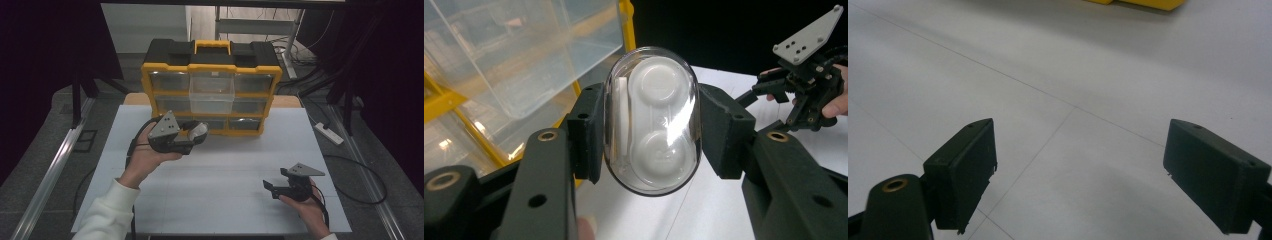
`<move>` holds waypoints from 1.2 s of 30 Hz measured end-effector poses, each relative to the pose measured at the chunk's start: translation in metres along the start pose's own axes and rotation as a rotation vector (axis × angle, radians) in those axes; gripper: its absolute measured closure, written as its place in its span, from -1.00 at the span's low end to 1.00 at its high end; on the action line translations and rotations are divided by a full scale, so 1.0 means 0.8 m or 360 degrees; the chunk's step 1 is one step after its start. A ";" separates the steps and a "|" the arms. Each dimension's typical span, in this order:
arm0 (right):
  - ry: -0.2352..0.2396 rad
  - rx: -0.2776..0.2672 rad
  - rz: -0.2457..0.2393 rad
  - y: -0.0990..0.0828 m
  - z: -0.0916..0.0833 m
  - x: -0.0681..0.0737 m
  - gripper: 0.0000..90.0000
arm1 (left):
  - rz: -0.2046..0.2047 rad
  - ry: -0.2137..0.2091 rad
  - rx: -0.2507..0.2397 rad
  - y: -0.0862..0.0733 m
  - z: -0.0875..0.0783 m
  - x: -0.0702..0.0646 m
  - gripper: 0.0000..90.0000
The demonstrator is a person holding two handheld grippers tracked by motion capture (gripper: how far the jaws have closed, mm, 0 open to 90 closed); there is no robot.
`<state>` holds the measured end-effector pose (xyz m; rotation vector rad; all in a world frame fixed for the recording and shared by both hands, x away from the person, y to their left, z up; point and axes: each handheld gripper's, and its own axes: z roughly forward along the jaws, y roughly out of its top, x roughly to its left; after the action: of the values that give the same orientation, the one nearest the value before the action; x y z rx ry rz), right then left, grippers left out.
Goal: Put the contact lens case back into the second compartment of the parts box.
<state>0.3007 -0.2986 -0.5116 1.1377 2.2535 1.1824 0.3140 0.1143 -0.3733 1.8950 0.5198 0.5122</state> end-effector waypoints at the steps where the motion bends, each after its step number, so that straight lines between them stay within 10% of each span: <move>1: 0.0000 0.0000 0.0000 0.000 0.000 0.000 -0.71 | 0.0000 0.0000 0.0000 0.000 0.000 0.000 0.10; 36: -0.0005 0.0001 0.0002 0.000 0.000 0.000 -0.71 | -0.0018 0.0046 -0.0130 0.035 -0.007 0.000 0.10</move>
<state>0.3006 -0.2991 -0.5116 1.1403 2.2510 1.1796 0.3141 0.1083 -0.3456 1.8081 0.5204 0.5460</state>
